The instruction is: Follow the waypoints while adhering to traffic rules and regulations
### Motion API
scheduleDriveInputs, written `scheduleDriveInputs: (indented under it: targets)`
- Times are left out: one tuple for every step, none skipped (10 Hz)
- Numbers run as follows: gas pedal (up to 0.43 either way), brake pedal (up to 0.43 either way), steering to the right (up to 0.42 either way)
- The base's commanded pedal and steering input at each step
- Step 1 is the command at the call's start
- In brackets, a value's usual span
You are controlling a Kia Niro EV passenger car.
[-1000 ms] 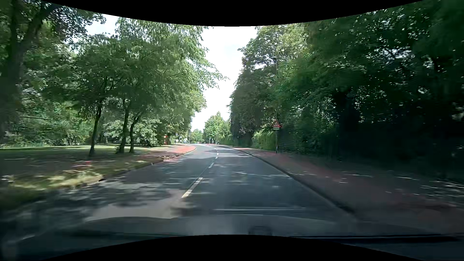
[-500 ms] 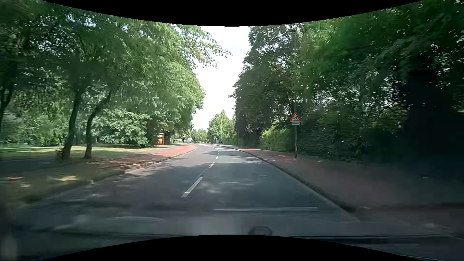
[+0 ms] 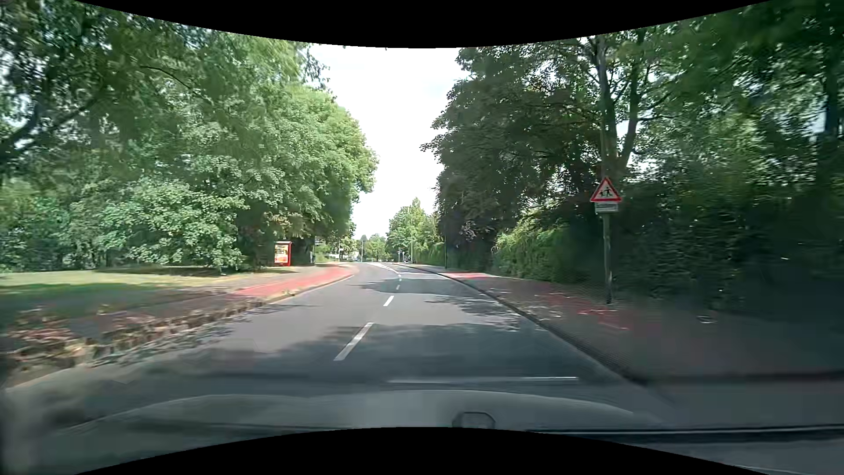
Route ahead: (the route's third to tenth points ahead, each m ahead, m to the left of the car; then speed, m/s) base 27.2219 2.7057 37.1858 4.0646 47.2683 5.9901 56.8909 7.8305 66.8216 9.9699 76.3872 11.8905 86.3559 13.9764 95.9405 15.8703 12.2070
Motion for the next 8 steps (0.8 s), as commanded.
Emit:
scheduleDriveInputs:
  targets:
    - [0.169,0.018,-0.023]
    - [0.169,0.018,-0.019]
    - [0.169,0.018,-0.018]
    - [0.169,0.018,-0.018]
    - [0.169,0.018,-0.017]
    - [0.169,0.018,-0.017]
    - [0.169,0.018,-0.017]
    - [0.169,0.018,-0.017]
